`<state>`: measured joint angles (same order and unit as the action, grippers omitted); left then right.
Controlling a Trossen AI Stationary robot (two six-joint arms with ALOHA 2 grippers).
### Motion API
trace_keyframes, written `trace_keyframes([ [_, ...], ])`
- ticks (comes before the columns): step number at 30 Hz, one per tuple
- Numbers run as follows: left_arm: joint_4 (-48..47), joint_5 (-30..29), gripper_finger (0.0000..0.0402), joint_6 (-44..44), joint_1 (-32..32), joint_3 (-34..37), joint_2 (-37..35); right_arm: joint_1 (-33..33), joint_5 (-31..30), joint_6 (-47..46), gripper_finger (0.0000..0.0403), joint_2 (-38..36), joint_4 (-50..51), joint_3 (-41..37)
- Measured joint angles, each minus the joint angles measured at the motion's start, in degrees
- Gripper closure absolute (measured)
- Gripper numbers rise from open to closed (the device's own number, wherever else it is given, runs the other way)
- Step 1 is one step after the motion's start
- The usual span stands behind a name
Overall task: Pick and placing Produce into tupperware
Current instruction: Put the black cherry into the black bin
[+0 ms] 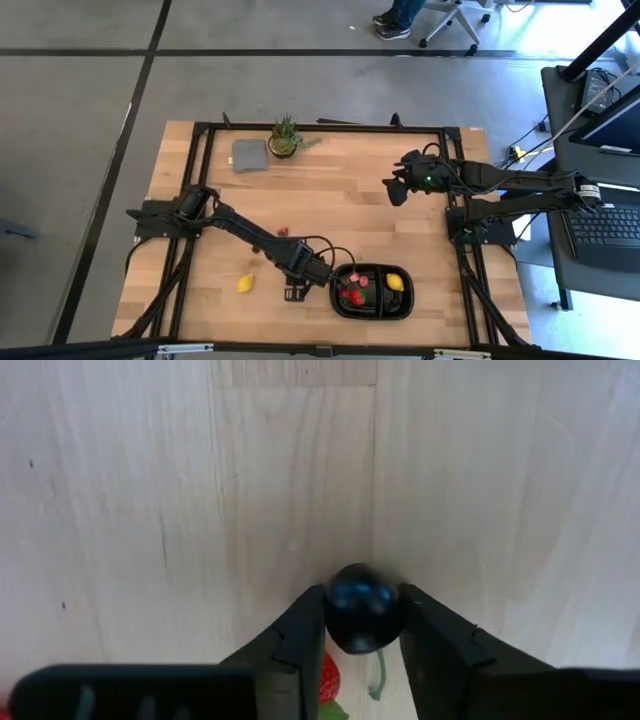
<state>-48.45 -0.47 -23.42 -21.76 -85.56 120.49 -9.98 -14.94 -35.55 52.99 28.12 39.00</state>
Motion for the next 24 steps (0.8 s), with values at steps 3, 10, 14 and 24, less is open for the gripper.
trace_keyframes([
  [3, 0.0, 0.0, 0.0299, 0.0, 0.0, 0.0, -0.1, 0.0, 0.0, -0.1, 0.0159, 0.0, 0.0, 0.0],
  [10, -0.7, 1.8, 0.0298, 0.0, 0.4, 0.3, -2.8, 0.0, 0.2, -1.0, 0.0159, 0.0, 0.0, 0.0],
  [14, -0.6, 1.7, 0.0303, 0.5, 1.6, 0.2, -6.0, 0.0, 1.1, -1.8, 0.0159, 0.0, -0.2, 0.0],
  [24, 16.9, 1.6, 0.0297, 4.0, 5.3, 0.1, -13.0, 0.0, 4.5, -1.9, 0.0159, 0.0, -2.4, 0.0],
])
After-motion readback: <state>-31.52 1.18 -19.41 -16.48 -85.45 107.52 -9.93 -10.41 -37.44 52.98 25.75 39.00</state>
